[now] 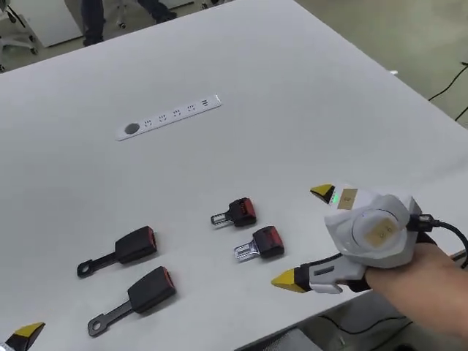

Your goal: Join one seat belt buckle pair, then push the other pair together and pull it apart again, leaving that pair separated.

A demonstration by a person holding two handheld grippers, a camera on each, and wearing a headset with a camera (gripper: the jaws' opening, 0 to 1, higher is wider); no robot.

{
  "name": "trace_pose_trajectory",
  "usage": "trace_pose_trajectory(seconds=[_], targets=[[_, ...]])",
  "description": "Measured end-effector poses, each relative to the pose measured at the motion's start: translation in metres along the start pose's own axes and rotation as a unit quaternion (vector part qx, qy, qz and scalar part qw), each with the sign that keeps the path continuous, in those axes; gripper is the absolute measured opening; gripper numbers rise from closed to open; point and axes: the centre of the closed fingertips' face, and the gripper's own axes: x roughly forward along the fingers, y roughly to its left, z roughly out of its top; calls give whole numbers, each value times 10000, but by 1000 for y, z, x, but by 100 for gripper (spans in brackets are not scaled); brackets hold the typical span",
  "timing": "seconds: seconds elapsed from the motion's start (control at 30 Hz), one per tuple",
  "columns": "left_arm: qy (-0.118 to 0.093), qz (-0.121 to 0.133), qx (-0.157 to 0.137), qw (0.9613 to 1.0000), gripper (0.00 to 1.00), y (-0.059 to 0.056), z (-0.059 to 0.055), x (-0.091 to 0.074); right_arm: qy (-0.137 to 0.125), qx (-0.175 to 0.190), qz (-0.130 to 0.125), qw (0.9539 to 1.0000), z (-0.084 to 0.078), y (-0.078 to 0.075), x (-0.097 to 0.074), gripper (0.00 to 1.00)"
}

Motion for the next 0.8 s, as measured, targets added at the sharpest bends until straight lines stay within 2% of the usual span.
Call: trace_pose_trajectory(seconds=[0.2,0.73,0.8], targets=[[-7,42,-6,10000,100,5,-5,-2,4,0,51,10000,0,6,1,95],[-99,103,91,9999,100,10,-4,-1,43,-153,122,9998,2,15,-1,96],[-116,118,104,9998,100,7,0,-3,36,-185,135,9997,3,16,-1,95]])
